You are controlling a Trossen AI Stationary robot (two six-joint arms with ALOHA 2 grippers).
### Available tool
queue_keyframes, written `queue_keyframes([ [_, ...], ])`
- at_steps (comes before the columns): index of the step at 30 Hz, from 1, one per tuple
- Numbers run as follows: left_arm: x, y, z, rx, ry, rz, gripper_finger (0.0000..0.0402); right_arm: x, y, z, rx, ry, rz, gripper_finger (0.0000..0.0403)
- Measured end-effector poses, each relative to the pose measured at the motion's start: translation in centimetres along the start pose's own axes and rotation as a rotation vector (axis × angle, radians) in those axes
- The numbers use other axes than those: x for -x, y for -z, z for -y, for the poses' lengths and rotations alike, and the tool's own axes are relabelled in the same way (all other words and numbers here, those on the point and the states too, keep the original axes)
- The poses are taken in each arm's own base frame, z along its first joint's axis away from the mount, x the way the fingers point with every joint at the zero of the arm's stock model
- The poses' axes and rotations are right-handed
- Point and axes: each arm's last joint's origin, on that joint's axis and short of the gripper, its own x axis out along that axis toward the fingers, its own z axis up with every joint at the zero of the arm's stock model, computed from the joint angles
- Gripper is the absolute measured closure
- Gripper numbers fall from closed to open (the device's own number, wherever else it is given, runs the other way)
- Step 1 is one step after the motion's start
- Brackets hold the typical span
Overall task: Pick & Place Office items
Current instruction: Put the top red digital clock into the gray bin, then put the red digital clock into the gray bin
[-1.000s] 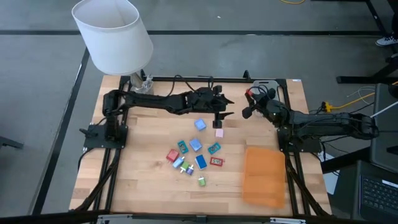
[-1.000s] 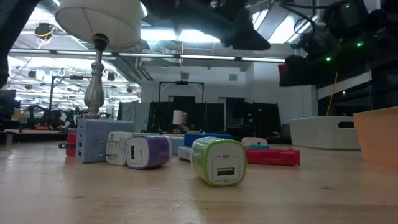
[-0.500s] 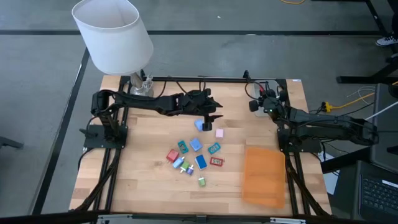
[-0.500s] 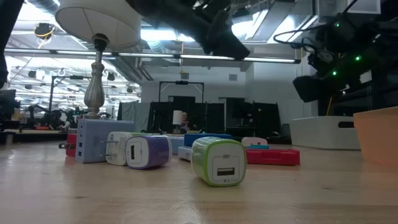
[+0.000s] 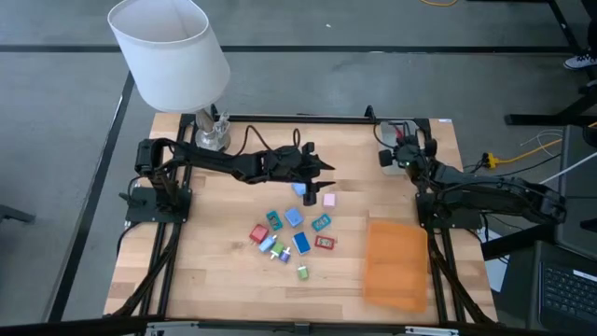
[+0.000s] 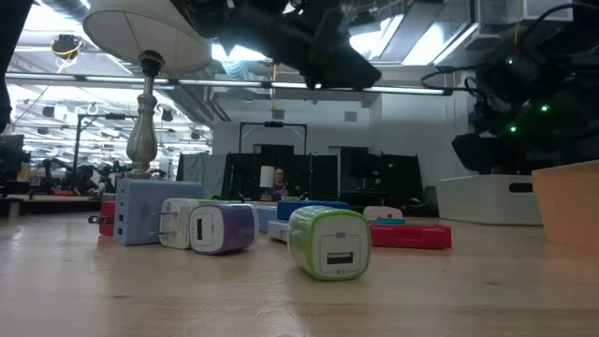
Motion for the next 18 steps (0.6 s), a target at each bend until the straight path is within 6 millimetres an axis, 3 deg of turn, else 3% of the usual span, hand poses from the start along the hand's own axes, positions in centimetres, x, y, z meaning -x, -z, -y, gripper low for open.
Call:
queue_keyframes([
  [3, 0.0, -0.3, 0.0, 0.006, -0.003, 0.030, 0.0208, -0.1, 0.0, 0.0, 0.000, -0.016, -0.007, 0.0324],
  [12, 0.0, -0.6, -0.5, -0.029, -0.040, 0.059, 0.0208, -0.1, 0.1, -0.1, -0.027, -0.066, -0.027, 0.0155],
  [18, 0.0, -0.3, -2.0, -0.033, -0.080, 0.057, 0.0208, -0.1, -0.1, -0.3, -0.074, -0.117, -0.019, 0.0121],
])
